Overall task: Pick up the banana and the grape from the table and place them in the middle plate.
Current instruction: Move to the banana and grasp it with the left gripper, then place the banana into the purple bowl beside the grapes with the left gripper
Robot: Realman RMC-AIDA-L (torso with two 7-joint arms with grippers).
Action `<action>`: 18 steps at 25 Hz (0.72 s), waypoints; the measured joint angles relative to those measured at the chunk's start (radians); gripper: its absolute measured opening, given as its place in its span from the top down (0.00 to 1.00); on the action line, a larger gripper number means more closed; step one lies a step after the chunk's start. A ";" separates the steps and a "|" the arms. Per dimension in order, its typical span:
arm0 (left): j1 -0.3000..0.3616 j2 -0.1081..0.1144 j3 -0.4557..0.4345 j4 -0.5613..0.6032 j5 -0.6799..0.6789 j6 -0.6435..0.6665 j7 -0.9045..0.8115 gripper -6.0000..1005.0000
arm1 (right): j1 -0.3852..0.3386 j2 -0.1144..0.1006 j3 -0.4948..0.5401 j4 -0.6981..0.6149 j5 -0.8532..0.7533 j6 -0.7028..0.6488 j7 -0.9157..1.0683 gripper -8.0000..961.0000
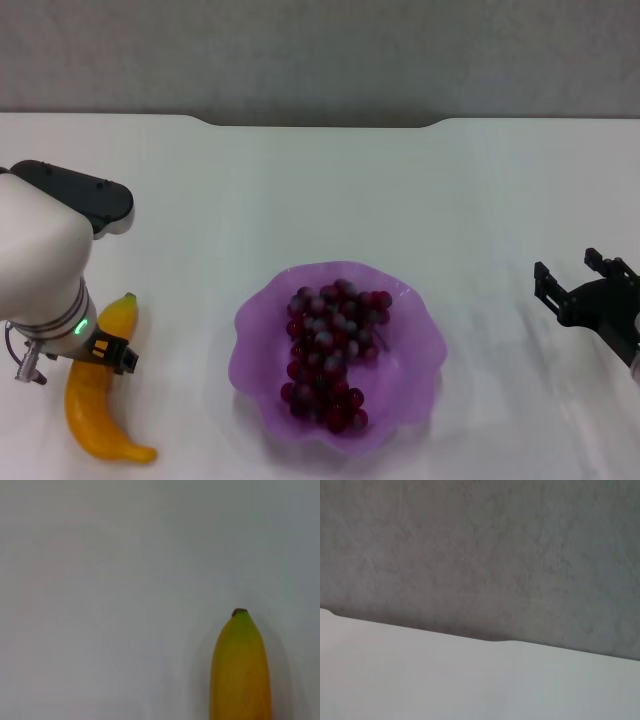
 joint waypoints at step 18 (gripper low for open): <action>0.000 -0.002 -0.011 -0.002 0.002 -0.007 -0.001 0.51 | 0.002 0.000 0.000 0.000 0.000 0.000 0.000 0.24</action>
